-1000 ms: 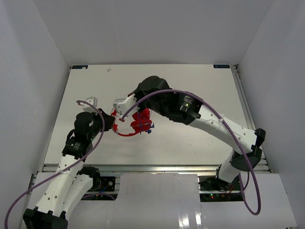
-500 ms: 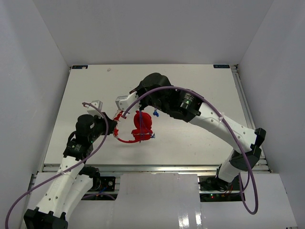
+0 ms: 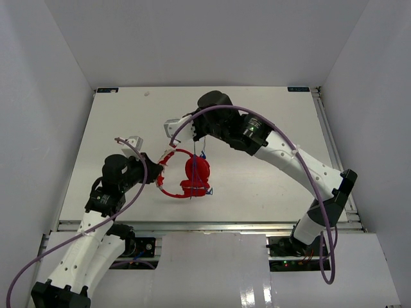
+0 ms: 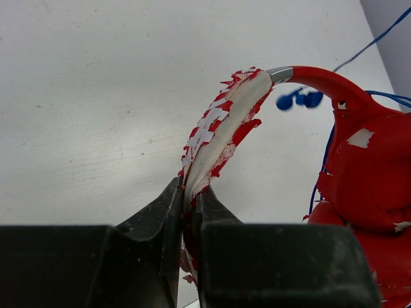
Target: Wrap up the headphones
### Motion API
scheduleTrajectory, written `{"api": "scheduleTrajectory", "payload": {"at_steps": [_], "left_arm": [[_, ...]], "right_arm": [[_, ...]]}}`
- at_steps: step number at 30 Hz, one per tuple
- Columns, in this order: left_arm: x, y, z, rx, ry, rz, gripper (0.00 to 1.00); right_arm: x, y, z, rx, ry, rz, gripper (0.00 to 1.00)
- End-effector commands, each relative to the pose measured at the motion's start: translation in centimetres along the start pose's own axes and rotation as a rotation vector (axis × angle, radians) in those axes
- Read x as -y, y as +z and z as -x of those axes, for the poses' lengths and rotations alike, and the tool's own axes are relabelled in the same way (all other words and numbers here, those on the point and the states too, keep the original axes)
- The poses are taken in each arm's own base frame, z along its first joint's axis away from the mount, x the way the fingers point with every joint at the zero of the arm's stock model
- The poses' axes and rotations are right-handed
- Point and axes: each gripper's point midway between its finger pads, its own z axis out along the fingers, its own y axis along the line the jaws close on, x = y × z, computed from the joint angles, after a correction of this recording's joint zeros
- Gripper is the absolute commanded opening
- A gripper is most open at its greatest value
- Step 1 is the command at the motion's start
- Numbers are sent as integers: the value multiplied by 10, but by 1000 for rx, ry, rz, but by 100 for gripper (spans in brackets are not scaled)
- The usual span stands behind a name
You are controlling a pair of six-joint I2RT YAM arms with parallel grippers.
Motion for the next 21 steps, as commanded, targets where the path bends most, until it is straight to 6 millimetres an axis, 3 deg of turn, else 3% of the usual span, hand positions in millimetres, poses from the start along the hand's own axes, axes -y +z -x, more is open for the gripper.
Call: {"api": "scheduleTrajectory", "payload": {"at_steps": [1,9,21], "left_arm": [[33,-16,29,91,-15,-124,0],[55,-30,35,103,-42,-215,0],[93,-51,66,145,-72,-355,0]], "right_arm": [[-6,11,-22,6,140,24,16],[-28,19,-30,52,233,120,15],[-49,25,-21,162,382,246,14]]}}
